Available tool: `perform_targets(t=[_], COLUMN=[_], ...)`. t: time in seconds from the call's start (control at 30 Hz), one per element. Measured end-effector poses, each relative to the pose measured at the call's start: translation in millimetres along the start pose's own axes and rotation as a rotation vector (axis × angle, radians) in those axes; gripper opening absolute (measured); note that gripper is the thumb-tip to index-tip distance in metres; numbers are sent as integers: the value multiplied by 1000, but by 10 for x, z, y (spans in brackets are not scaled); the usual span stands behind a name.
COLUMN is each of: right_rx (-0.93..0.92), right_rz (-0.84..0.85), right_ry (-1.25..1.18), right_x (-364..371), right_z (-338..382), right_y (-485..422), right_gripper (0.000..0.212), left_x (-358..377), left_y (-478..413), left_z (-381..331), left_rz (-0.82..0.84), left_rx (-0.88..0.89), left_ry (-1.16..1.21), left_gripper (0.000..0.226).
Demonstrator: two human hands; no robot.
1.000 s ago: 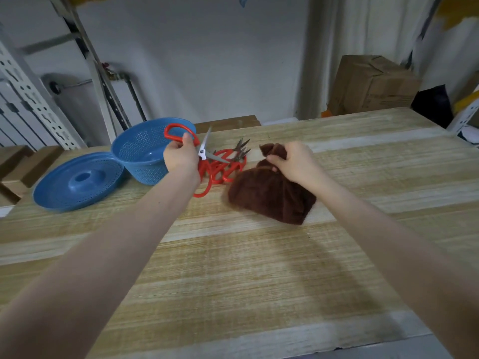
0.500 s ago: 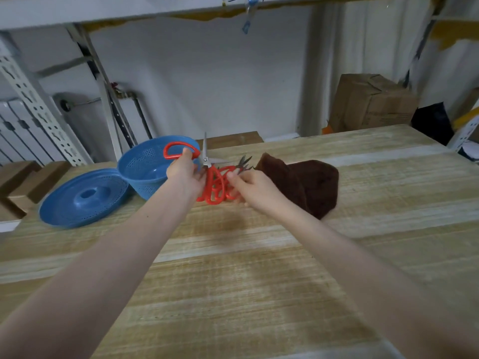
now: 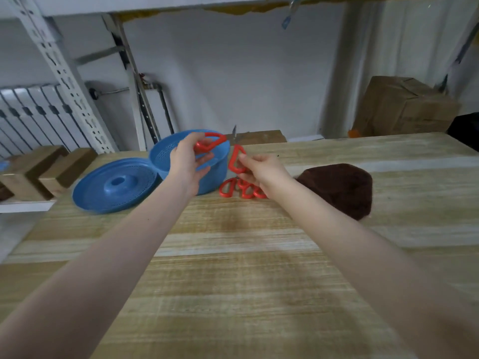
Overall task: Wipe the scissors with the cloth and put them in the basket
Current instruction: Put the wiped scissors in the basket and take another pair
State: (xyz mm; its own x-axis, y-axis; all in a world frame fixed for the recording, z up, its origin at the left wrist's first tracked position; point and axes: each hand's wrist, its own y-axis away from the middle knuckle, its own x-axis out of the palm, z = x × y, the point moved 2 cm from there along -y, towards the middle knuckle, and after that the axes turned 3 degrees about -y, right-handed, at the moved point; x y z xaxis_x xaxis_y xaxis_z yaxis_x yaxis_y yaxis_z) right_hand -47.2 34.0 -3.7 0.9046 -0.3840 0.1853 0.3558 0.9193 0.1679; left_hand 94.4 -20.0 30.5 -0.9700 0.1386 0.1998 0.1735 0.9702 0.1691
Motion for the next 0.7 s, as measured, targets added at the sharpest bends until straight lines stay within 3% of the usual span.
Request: perform_targets(t=[0.07,0.23,0.37,0.6,0.7], right_rx=[-18,-18,-10,-223,-290], right_rz=[-17,-21,-4,73,21], right_ry=[-37,-77,-54,470,599], right_x=[121,409,604,781,860], right_z=[75,84,6,129,147], right_y=[-93,-235,-359,-507,-601], right_gripper=[22,27,19,18,19], left_x=[-55,-293,-465,-623,-607], left_y=[-53,-145,-189,-387,-455], left_z=[-47,-136,-200,-198,-194], left_rz=[46,131,124,73,61], left_rx=[-43,-130,-191,-293,-288], left_ry=[-12,13,65,5,46], left_gripper=[29,27,27,34,38])
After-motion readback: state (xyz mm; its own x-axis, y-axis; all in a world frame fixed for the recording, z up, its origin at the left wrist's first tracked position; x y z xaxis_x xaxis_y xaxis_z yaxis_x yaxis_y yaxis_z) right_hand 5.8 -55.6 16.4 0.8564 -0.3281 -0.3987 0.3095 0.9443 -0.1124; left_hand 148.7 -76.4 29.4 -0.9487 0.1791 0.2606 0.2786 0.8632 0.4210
